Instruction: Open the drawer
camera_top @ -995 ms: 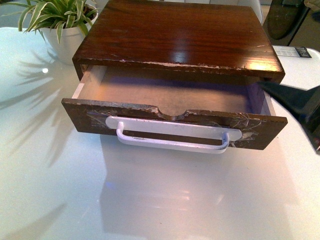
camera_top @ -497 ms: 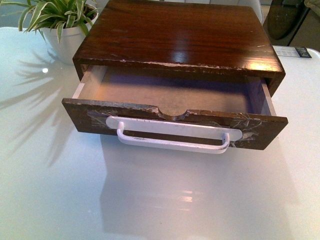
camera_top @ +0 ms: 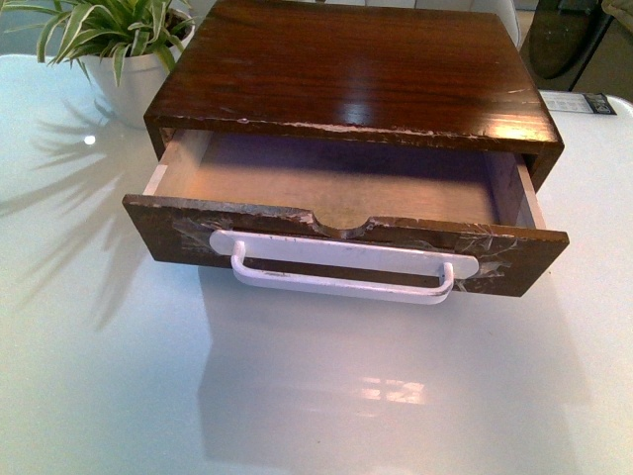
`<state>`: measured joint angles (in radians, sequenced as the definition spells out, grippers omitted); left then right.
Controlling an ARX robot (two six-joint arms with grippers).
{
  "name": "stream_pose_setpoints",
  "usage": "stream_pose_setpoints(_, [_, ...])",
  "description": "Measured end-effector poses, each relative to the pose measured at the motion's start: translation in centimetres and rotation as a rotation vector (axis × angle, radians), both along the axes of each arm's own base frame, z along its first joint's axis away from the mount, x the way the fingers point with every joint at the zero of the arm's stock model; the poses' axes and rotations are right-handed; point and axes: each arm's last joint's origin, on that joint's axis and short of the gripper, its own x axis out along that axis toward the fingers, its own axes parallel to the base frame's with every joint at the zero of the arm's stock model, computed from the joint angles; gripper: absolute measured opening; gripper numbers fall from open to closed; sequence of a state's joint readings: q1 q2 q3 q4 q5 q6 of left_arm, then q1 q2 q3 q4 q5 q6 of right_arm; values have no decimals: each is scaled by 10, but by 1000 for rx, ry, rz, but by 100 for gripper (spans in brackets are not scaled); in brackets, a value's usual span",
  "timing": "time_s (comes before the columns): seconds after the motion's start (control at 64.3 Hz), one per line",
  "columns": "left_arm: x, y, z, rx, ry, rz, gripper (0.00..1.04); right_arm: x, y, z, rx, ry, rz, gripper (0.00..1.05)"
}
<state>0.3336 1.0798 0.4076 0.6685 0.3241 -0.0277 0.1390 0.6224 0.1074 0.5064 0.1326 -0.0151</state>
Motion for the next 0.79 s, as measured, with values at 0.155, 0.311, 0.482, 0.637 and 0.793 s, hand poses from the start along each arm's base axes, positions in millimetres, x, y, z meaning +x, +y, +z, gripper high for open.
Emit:
stream_pose_setpoints(0.155, [-28,-27,-23,12,4,-1,2,-11,-13,-8,5,-1,12,2])
stream_pose_setpoints(0.311, [-46,-41,-37,17,3,-4,2,-18,-16,-13,6,-1,-5,2])
stream_pose_setpoints(0.482, [-59,-49,-45,17,3,-5,2,-23,-16,-16,6,-24,-3,2])
stream_pose_setpoints(0.637, [-69,-59,-51,18,5,11,2,-28,-16,-16,6,-27,-5,2])
stream_pose_setpoints(0.793, [-78,-63,-54,19,1,-7,2,-32,-16,-16,6,-27,-3,2])
